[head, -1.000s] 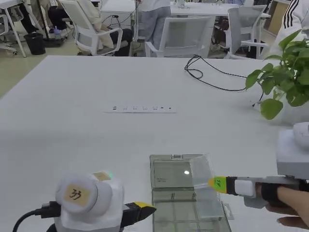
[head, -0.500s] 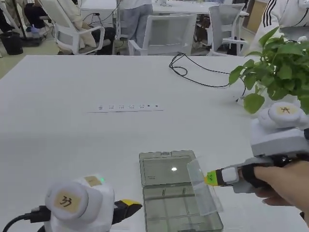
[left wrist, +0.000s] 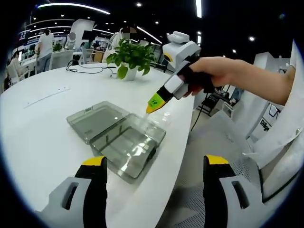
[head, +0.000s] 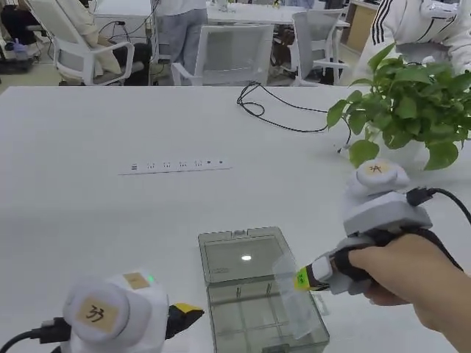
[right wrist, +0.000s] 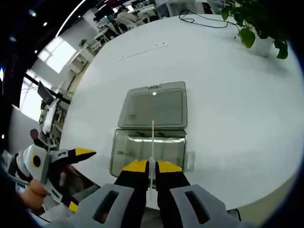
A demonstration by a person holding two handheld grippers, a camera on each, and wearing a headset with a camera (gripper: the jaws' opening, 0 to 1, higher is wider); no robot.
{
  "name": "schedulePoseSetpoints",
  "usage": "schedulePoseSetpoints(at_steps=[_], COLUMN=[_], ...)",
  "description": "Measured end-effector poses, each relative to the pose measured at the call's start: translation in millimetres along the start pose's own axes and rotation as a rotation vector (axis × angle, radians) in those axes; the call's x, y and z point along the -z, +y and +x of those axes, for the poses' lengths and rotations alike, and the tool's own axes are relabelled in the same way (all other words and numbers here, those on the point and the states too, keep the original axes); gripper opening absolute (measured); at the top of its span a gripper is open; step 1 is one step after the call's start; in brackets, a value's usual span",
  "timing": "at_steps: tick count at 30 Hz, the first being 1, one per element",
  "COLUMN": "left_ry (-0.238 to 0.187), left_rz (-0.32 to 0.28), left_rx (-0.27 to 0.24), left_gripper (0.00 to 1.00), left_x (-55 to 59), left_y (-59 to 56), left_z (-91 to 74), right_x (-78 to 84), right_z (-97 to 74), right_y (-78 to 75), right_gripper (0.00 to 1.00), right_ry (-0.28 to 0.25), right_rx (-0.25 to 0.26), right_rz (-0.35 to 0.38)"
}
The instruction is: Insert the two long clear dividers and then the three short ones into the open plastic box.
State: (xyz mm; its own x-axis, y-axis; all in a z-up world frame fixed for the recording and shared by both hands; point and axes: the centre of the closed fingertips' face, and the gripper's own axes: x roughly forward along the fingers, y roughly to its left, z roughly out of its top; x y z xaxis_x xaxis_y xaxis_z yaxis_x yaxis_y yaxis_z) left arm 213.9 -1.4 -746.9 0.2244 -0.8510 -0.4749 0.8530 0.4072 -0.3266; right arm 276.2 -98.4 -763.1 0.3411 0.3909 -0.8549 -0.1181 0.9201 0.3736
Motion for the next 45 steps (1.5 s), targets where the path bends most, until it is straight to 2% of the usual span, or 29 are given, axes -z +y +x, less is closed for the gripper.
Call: schedulePoseSetpoints(at_steps=[5,16,25,45], left_ry=[-0.007,-0.025,-0.033,-0.03], left_rz=[-0.006,-0.031,-0.047,-0.064], left_rx=[0.009,0.019,0.023,0.024], left_gripper=[0.84,0.83,0.83,0.82], left_x=[1.0,1.7,0.1,1.1], left_y=[0.2,1.0,3.1,3.3], left_z=[-0.6,-0.8,0.1,1.7], right_x=[0.5,4.3,8.2,8.7], right_z=[6.1,18.3,21.4,22.8], right_y=[-5.0,-14.5,-13.5,-15.4], right_gripper=[0.07,0.07,0.07,0.07], right_ry=[0.014,0.043,0.042,0.04], right_rx=[0.028,0.054,0.047,0.061], right_rz=[0.009,0.023,0.045,0.021])
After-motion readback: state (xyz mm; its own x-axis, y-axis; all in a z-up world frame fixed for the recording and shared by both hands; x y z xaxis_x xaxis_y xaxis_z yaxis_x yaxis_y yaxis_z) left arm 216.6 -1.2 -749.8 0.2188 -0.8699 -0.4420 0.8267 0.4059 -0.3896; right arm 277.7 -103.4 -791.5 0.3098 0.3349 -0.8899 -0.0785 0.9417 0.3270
